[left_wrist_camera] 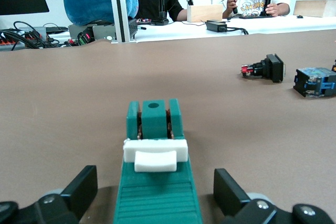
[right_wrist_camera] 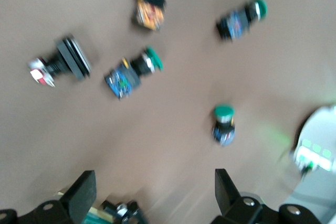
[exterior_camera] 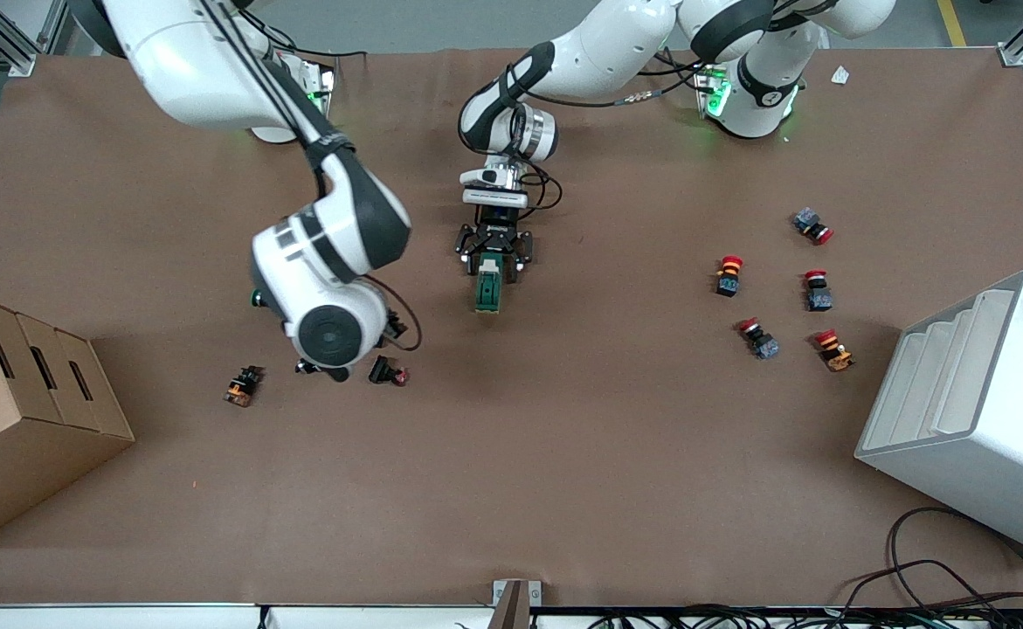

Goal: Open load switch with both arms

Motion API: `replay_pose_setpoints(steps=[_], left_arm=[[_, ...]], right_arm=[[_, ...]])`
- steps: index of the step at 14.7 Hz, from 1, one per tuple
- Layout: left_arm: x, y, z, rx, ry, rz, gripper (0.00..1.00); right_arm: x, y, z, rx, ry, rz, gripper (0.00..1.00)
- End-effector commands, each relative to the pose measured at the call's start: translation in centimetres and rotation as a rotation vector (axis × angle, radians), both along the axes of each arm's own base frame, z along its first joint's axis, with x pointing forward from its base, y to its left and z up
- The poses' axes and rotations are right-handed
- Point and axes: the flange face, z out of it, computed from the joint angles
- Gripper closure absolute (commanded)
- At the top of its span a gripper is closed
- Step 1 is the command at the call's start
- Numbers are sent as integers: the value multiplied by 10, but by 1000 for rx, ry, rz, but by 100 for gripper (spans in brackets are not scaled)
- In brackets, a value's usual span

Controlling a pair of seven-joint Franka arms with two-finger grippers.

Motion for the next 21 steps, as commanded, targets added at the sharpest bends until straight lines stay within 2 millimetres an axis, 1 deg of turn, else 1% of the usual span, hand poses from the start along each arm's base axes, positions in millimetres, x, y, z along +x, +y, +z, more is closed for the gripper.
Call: replay_pose_setpoints(steps=[1, 2, 3, 4, 6, 7, 9, 10, 11, 12, 13, 15, 16, 18, 19, 20, 21], left_arm=[[9, 2, -17, 18, 3, 0, 1], [10, 2, -16, 23, 1, -1, 1], [10, 1, -16, 21, 0, 0, 1], [11, 0, -14, 19, -2, 0, 1], [12, -2, -8, 14, 0, 8, 1], [14, -6, -4, 22, -3, 9, 1], [15, -9, 2, 44, -4, -1, 1], [16, -11, 5, 41, 12, 9, 1], [17, -15, 12, 30, 32, 27, 1], [13, -22, 21, 38, 67, 41, 1], [3, -33, 37, 30, 110, 71, 1], [-5, -57, 76, 0, 194, 151, 1], [-3, -64, 98, -5, 234, 192, 1], [10, -79, 153, -10, 309, 259, 1], [22, -87, 182, -24, 355, 297, 1], [41, -92, 213, -30, 409, 331, 1], [60, -93, 243, -35, 458, 355, 1]], right_arm=[[26, -68, 43, 121, -81, 150, 0], [33, -92, 54, 160, -100, 206, 0], [40, -115, 70, 201, -131, 274, 0], [44, -132, 83, 221, -163, 348, 0], [51, -167, 104, 204, -194, 547, 0], [54, -184, 111, 204, -206, 588, 0], [56, -216, 121, 212, -218, 588, 0], [55, -230, 129, 214, -232, 572, 0], [55, -241, 132, 219, -235, 553, 0], [55, -249, 134, 225, -240, 538, 0], [54, -257, 136, 236, -244, 521, 0], [54, -260, 138, 249, -251, 508, 0], [54, -260, 138, 258, -253, 506, 0], [52, -256, 142, 287, -248, 497, 0], [51, -257, 151, 287, -245, 496, 0], [50, -260, 159, 289, -241, 492, 0], [49, -263, 168, 290, -241, 488, 0]])
